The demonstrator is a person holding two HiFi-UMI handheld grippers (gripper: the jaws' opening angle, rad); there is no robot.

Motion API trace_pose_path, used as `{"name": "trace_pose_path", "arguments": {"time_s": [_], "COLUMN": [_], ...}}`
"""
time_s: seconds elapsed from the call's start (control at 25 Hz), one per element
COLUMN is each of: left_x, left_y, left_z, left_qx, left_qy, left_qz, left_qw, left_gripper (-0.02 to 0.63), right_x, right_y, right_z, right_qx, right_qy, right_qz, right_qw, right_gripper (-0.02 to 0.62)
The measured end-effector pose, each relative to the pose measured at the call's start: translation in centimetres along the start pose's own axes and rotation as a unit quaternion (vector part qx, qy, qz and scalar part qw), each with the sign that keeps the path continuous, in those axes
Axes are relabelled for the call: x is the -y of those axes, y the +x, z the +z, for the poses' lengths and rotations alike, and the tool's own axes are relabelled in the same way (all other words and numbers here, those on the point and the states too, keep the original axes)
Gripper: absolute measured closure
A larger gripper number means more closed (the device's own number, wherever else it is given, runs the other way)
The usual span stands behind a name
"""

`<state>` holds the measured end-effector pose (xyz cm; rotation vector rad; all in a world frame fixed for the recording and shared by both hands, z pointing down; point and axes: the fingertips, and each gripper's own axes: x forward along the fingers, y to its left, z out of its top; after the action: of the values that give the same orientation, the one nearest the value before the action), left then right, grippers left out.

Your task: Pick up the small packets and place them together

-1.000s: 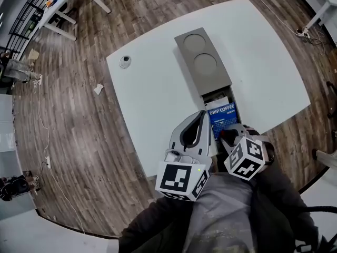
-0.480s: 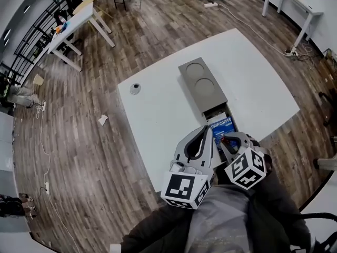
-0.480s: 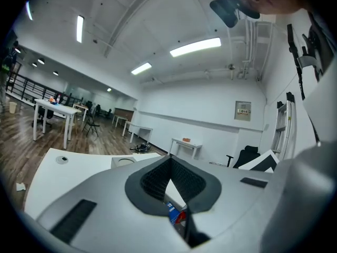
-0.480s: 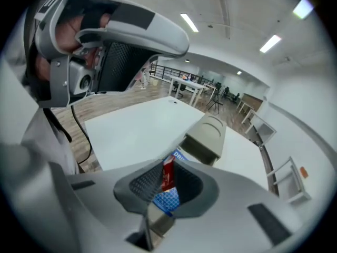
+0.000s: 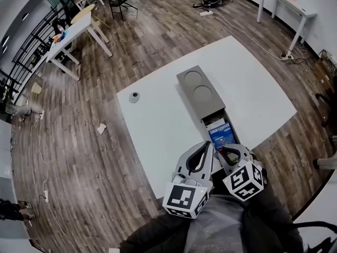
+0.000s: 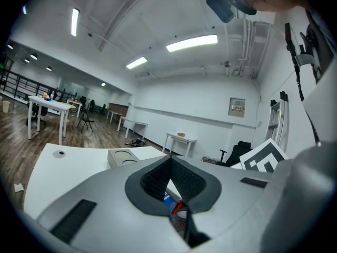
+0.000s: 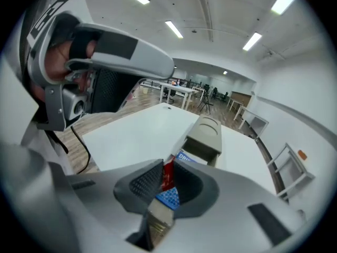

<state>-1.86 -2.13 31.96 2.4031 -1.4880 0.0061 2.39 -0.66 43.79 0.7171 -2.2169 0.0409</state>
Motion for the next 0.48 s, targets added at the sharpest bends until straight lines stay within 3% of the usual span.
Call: {"name": "trace_pose_path", "arguments": {"time_s": [0.48], "left_x": [-5.9], "left_y": [5.4], "left_z": [0.9], "left_qx": [-0.018], "left_qy": [0.011], "left_qz": [0.075], "left_qw": [0.997], "left_gripper": [0.603], "right_x": [9.7], "right_y": [4.8], "right_z": [7.4], "right_qx": [0.073], "right_qy": [-0.017], "right_qz": [-0.001], "right_qw": [0.997], "right_gripper": [0.531]}}
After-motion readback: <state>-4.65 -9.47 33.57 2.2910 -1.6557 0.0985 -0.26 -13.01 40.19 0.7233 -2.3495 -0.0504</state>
